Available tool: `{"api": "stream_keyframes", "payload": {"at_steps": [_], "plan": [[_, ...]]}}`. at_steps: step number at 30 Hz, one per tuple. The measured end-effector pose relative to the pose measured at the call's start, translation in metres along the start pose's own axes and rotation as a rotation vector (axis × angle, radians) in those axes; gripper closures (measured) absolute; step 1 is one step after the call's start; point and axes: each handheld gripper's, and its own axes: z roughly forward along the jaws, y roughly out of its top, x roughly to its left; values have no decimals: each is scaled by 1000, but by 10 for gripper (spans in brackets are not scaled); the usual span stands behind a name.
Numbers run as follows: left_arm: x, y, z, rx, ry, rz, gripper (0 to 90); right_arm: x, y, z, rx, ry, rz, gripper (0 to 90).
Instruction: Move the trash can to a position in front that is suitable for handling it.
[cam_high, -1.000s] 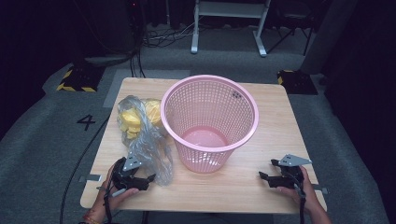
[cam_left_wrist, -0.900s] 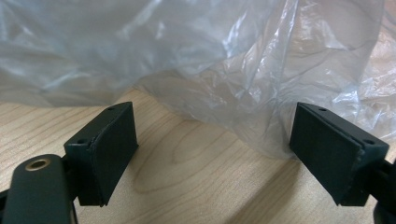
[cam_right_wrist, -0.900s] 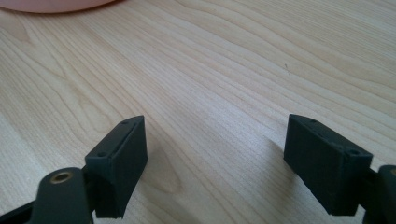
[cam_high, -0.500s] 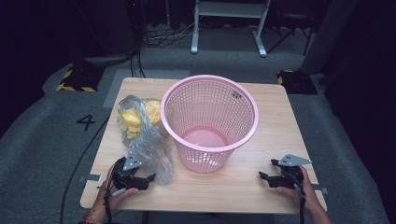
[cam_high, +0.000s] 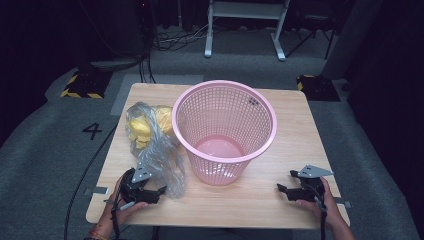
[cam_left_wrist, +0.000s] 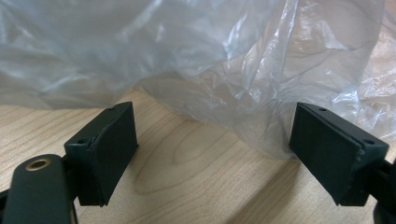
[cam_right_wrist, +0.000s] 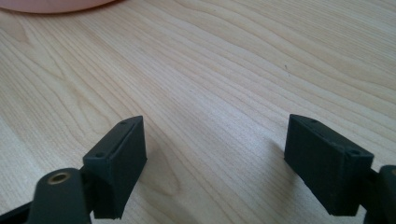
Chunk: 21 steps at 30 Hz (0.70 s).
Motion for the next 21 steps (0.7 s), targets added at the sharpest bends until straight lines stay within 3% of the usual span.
{"api": "stream_keyframes", "payload": {"at_steps": [21], "plan": [[1,1,1,1,-2,1,150,0,1,1,0,-5,6,206]]}}
